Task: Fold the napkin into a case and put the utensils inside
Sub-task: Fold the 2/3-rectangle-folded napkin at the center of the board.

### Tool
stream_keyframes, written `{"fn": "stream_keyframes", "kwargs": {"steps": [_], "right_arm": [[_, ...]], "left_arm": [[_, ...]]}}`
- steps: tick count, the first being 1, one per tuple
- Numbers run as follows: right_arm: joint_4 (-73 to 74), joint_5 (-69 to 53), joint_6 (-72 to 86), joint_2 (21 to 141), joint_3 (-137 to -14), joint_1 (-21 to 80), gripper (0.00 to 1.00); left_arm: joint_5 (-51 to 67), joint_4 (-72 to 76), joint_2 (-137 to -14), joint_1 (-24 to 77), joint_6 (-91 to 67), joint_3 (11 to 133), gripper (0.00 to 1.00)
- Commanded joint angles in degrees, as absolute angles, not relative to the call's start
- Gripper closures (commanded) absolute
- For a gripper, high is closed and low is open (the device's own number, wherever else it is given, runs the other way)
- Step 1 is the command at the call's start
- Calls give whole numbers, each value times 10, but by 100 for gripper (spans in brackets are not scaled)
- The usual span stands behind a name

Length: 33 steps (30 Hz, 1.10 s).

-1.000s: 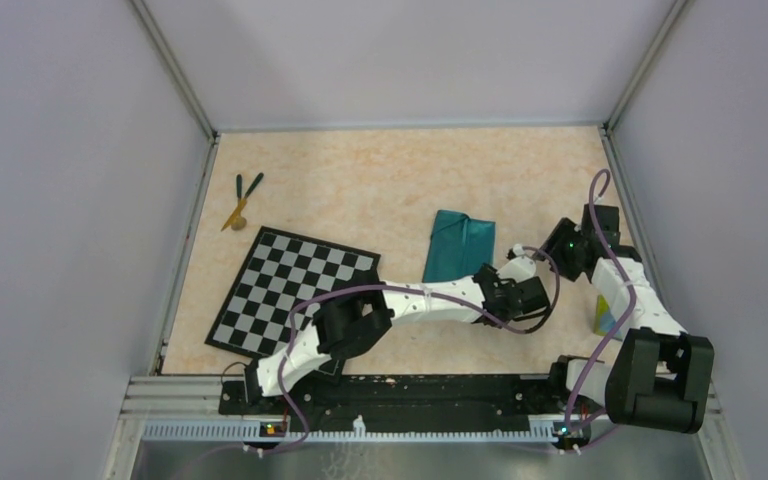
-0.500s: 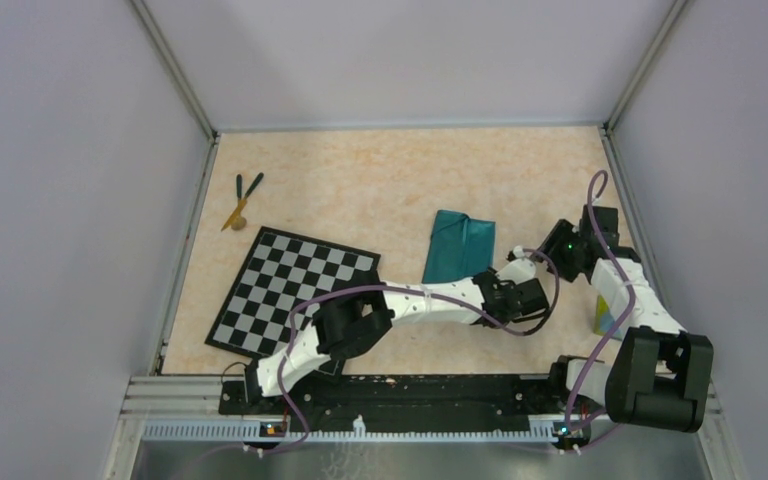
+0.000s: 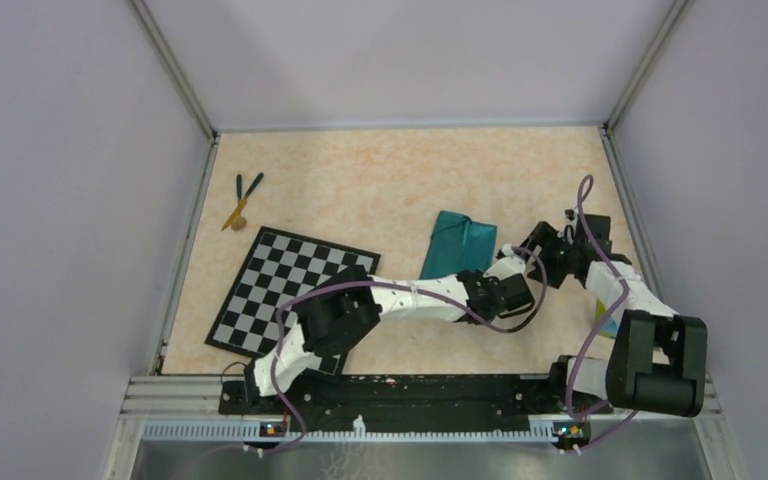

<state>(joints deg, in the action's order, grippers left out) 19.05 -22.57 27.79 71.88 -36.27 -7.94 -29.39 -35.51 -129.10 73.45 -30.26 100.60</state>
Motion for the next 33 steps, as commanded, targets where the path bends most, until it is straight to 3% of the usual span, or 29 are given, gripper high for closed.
{"fn": "stream_keyframes", "kwargs": {"steps": [1,6,19,27,33], "right_arm": [[43,-385,311,730,-309,-76,24],[-29,-407,333,800,-307,-43,26],[-159,-401,394,920,-317,-33,47],[-204,-381,414,964,-354,-29,65],[-212,-378,413,957,-349,-17,62]], "left_arm": [[-253,-281,-1193,723,-303,942,100],[-237,-238,-1142,717,-312,886,100],[-224,-218,-1099,714,-327,841,100],[-202,-201,-1097,713,-324,834,100],[-194,-193,-1101,713,-323,837,100]]}}
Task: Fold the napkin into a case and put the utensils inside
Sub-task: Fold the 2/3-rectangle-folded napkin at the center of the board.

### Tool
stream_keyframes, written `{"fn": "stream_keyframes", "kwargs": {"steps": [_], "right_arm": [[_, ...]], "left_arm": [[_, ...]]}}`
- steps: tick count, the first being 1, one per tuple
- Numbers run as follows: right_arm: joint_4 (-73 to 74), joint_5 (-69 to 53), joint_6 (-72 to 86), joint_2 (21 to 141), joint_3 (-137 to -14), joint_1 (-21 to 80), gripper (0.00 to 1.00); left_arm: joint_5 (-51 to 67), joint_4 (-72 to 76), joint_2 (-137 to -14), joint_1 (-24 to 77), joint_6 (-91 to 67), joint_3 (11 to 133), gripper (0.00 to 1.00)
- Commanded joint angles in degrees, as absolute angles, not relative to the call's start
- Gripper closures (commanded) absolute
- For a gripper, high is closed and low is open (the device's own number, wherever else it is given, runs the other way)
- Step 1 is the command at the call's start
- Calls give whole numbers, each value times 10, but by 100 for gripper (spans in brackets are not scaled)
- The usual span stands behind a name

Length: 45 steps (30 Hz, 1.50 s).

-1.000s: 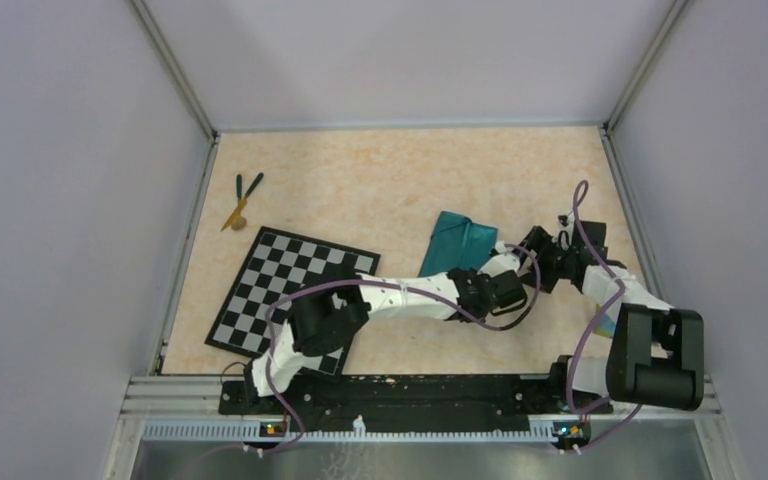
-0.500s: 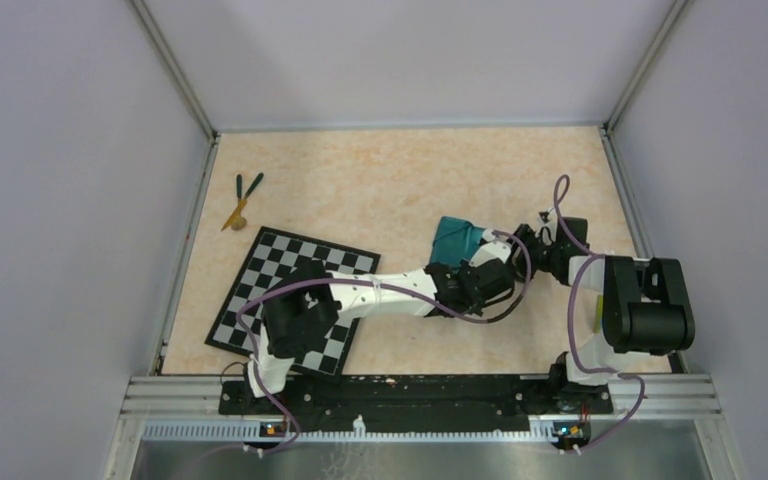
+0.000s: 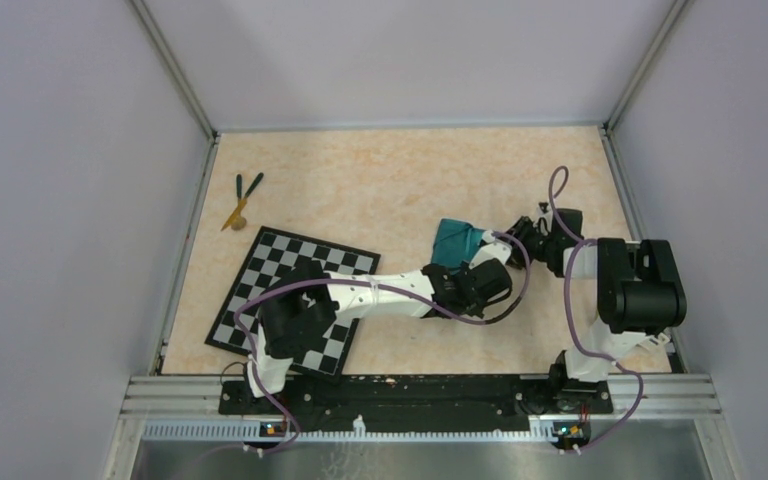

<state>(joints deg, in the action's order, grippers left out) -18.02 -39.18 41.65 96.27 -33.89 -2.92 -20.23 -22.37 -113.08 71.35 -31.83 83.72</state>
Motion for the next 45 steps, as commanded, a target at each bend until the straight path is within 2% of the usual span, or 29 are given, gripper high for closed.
{"fn": "stream_keyframes", "kwargs": {"steps": [1,3,7,9,11,14,19,20,22,24,27,31,39,45], "right_arm": [[-216,-374,413,954,-344,-16,61],[-225,-370,411,956,-337,-16,65],[-241,-357,399,959,-335,-16,100],[-241,-354,394,957,-335,-16,100],[-249,-357,395,954,-332,-16,100],[-242,-353,390,953,-335,-12,100],[-207,-326,368,940,-345,-4,100],[-197,-319,362,937,-350,-4,100],[-182,-308,352,931,-356,14,100],[-168,-294,344,926,-363,18,100],[-148,-283,336,924,-372,23,100],[-134,-273,330,923,-380,28,100],[-99,-245,313,910,-398,37,100],[-61,-205,299,893,-425,61,100]], "left_arm": [[-192,-192,-1102,712,-323,837,100],[-188,-189,-1103,712,-323,836,100],[-146,-183,-1109,707,-327,835,98],[-101,-180,-1112,698,-335,829,86],[-37,-166,-1104,684,-339,812,63],[50,-97,-1066,665,-344,759,42],[143,22,-979,585,-382,661,37],[160,50,-968,558,-393,642,37],[198,102,-974,506,-420,619,46],[231,148,-1000,468,-428,623,63],[238,161,-1056,441,-421,669,81],[234,155,-1127,429,-411,723,93],[192,156,-1200,423,-416,738,100],[168,154,-1228,423,-417,736,100]]}}
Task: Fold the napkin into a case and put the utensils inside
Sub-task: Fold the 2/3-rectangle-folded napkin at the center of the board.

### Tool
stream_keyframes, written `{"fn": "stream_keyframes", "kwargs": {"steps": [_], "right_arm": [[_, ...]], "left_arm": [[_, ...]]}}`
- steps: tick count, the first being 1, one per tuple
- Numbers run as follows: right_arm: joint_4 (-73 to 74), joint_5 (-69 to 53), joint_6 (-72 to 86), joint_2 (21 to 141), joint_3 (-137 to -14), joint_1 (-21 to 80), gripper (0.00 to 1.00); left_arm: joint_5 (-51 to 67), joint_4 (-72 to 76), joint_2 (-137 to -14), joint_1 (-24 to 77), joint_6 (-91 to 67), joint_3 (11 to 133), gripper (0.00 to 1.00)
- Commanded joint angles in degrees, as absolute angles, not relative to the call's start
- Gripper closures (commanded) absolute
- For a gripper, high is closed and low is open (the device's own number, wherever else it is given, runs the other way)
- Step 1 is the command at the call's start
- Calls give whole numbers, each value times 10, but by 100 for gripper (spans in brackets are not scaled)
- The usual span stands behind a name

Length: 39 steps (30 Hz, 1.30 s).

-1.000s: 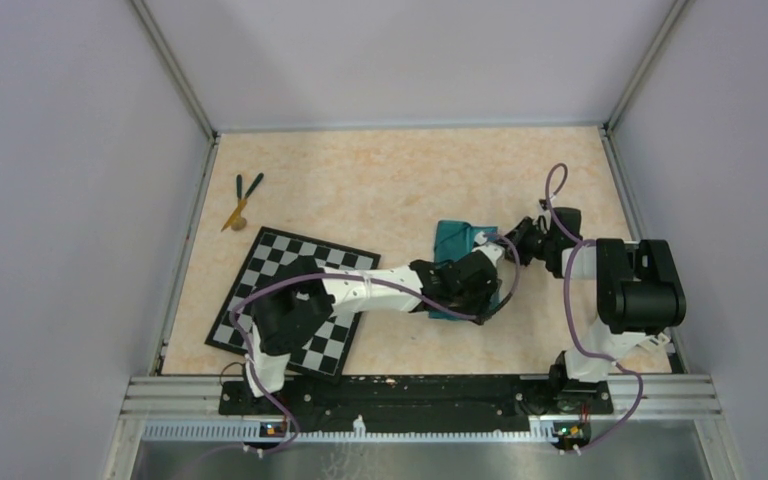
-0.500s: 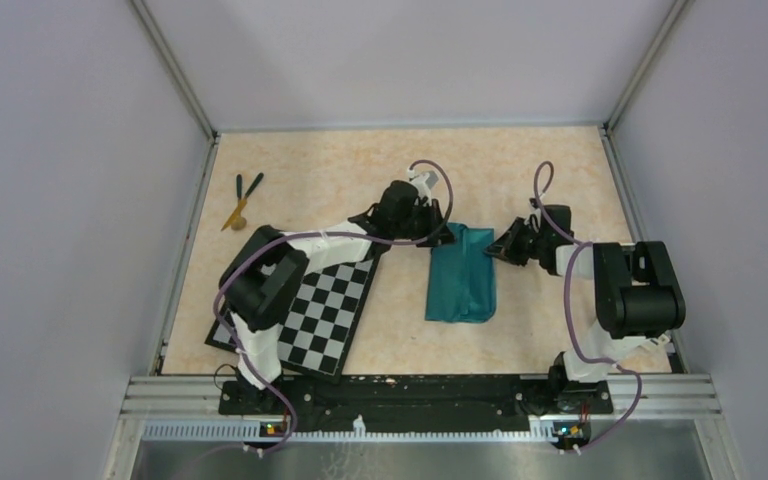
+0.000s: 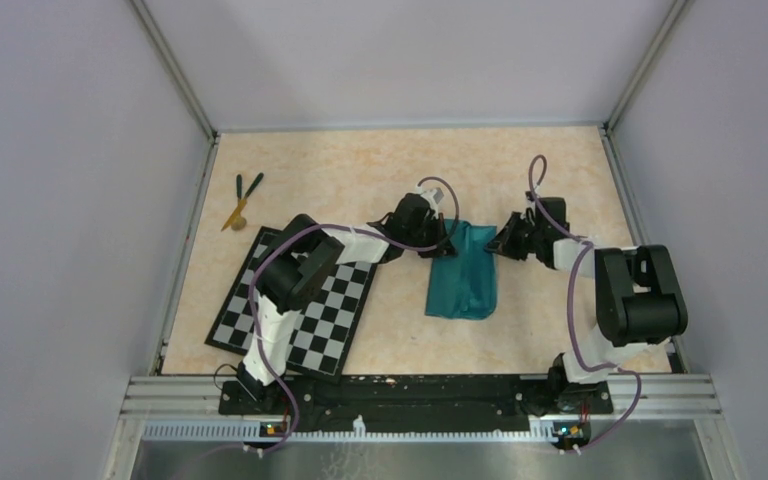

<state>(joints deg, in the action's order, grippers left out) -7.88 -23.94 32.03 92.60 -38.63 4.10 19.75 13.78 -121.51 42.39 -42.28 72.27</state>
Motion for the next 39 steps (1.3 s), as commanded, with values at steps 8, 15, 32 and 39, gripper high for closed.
{"fn": "stream_keyframes", "kwargs": {"steps": [8,15,32,39], "right_arm": [[80,-48,307,872,-509,153,100],[143,55,371,904,-560,236,100],[164,102,428,930,-586,261,100],[184,118,431,936,-595,264,100]], "left_arm": [[172,174,-1238,423,-429,717,100],[178,186,-1234,423,-432,713,100],[236,162,-1092,402,-440,651,66],[230,160,-1081,381,-454,602,56]]}}
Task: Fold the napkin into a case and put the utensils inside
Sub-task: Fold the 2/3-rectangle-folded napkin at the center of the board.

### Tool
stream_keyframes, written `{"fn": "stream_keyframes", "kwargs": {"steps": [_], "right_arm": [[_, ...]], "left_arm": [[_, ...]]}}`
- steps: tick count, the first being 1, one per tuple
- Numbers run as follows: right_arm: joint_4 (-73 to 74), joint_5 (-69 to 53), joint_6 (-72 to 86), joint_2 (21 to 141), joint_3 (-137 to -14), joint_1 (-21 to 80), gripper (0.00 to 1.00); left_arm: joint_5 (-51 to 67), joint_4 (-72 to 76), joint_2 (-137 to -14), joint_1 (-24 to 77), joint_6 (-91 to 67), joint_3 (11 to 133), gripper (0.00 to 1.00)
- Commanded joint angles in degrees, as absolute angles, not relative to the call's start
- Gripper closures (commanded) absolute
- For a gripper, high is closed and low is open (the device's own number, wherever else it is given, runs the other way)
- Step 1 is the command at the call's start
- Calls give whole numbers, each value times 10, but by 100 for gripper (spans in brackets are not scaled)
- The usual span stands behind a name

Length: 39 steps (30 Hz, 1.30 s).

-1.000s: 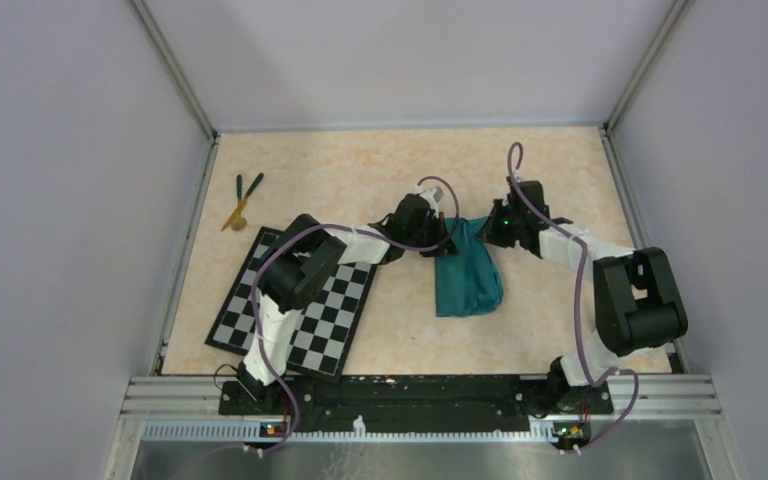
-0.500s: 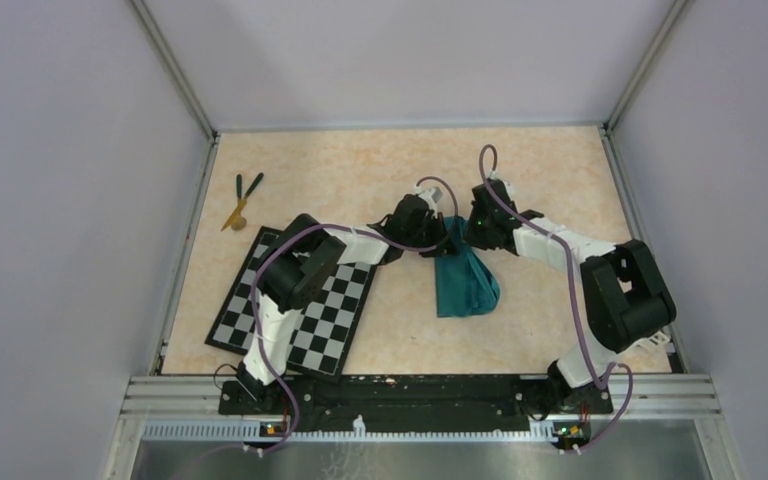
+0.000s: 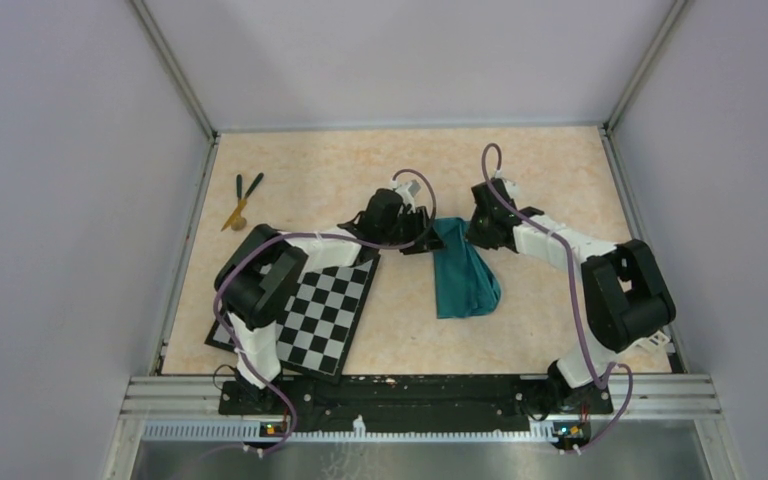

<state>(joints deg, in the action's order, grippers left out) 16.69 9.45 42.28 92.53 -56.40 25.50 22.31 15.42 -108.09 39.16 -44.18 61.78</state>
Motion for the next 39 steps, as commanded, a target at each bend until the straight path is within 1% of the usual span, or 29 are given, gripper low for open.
{"fn": "stream_keyframes", "kwargs": {"steps": [1,3,6,8,11,15,17,22,26,30,31,35,39], "right_arm": [[188,122,433,937,-598,267,100],[199,134,435,942,-606,272,100],[229,162,440,956,-629,290,100],[254,190,446,968,-649,304,100],[288,228,459,988,-681,327,100],[344,293,488,1022,-724,363,100],[367,311,501,1042,-748,375,100],[421,345,534,1097,-804,396,100],[417,354,556,1113,-803,398,100],[390,346,570,1109,-781,398,100],[385,343,578,1107,-773,398,100],[383,325,600,1094,-774,397,100],[379,315,619,1083,-778,392,100]], "left_arm": [[234,163,-1091,381,-456,607,55],[234,165,-1115,381,-456,620,55],[242,166,-1151,381,-460,639,59],[250,187,-1168,382,-469,642,64],[253,200,-1188,384,-476,645,74],[267,226,-1201,385,-485,639,82],[272,240,-1203,385,-489,632,85],[277,257,-1194,384,-488,612,86],[274,256,-1175,382,-477,596,82],[279,265,-1157,376,-472,574,76],[289,276,-1154,374,-475,566,73],[302,319,-1126,369,-474,530,55],[311,356,-1112,370,-463,502,44]]}}
